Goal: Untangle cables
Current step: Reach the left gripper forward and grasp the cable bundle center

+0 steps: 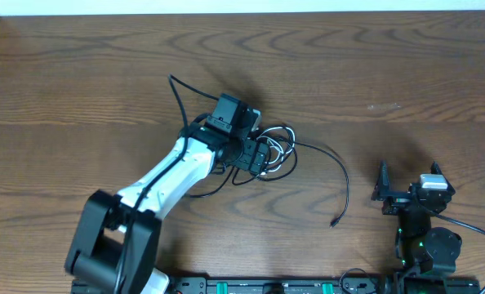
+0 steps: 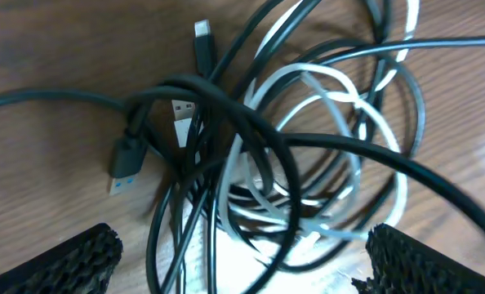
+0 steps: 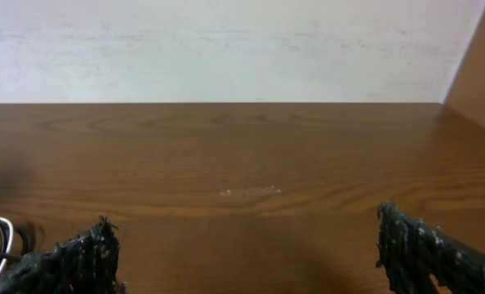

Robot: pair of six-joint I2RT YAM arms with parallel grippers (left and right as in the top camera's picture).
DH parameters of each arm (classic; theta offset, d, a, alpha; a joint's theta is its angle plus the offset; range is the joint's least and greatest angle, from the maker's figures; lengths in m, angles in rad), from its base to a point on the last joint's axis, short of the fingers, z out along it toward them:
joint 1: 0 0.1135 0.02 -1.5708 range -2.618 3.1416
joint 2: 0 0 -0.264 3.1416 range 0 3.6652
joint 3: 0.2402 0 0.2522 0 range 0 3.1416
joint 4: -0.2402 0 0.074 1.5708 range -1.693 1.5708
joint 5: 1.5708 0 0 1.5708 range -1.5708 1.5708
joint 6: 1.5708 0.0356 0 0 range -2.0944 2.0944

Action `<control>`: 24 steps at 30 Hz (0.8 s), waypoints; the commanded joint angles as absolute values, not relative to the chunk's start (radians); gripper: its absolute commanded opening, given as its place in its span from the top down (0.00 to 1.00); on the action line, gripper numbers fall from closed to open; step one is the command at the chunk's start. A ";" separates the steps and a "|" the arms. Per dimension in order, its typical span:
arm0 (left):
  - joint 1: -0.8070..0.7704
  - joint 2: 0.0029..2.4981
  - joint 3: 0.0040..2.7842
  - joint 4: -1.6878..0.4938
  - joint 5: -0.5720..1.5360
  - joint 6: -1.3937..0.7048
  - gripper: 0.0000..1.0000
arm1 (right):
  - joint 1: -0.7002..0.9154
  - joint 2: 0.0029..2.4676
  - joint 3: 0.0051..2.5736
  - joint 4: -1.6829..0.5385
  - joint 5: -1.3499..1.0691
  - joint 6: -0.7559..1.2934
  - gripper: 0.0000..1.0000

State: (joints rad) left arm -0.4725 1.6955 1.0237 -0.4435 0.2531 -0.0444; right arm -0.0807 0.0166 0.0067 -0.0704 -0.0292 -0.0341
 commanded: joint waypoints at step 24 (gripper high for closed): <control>-0.473 1.740 1.050 -0.409 0.193 -0.027 0.92 | -0.075 0.009 0.006 -0.075 -0.025 -0.042 0.01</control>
